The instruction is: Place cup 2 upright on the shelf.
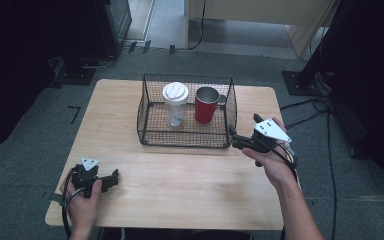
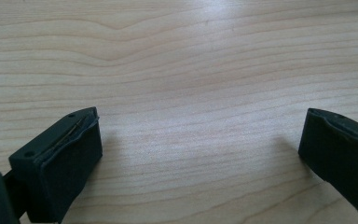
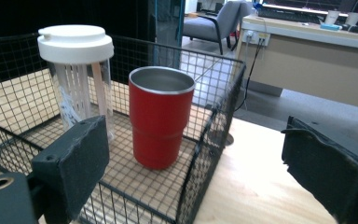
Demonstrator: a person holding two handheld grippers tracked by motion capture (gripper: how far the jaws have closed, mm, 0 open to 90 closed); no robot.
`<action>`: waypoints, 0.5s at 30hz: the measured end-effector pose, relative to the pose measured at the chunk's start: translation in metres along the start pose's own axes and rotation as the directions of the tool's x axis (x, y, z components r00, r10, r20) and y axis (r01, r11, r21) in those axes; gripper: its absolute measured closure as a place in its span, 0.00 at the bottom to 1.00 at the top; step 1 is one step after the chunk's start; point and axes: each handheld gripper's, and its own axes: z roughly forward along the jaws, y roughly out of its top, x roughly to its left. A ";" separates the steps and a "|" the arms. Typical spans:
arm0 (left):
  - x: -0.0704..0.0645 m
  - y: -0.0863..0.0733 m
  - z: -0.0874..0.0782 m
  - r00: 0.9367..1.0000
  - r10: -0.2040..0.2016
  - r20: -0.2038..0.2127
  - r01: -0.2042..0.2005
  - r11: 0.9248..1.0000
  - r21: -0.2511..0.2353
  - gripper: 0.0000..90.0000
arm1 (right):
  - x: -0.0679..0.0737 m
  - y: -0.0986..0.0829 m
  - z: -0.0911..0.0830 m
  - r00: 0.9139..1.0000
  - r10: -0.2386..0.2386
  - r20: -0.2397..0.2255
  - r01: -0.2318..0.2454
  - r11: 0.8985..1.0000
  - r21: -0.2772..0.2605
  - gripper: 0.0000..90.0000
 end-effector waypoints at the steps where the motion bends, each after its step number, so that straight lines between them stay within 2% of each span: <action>1: 0.000 0.000 0.000 1.000 0.000 0.000 0.000 1.000 0.000 0.00 | -0.002 -0.002 -0.003 1.000 0.005 0.000 -0.005 1.000 -0.002 0.08; 6: 0.000 0.000 0.000 1.000 0.000 0.000 0.000 1.000 0.000 0.00 | -0.007 -0.013 -0.016 1.000 0.027 -0.007 -0.027 1.000 0.000 0.02; 9: 0.000 0.000 0.000 1.000 0.000 0.000 0.000 1.000 0.000 0.00 | -0.009 -0.021 -0.022 1.000 0.001 0.000 -0.001 1.000 0.017 0.00; 15: -0.002 0.000 0.000 1.000 -0.005 -0.004 0.005 1.000 -0.002 0.00 | -0.012 -0.034 -0.034 1.000 0.010 0.000 -0.010 1.000 0.029 0.00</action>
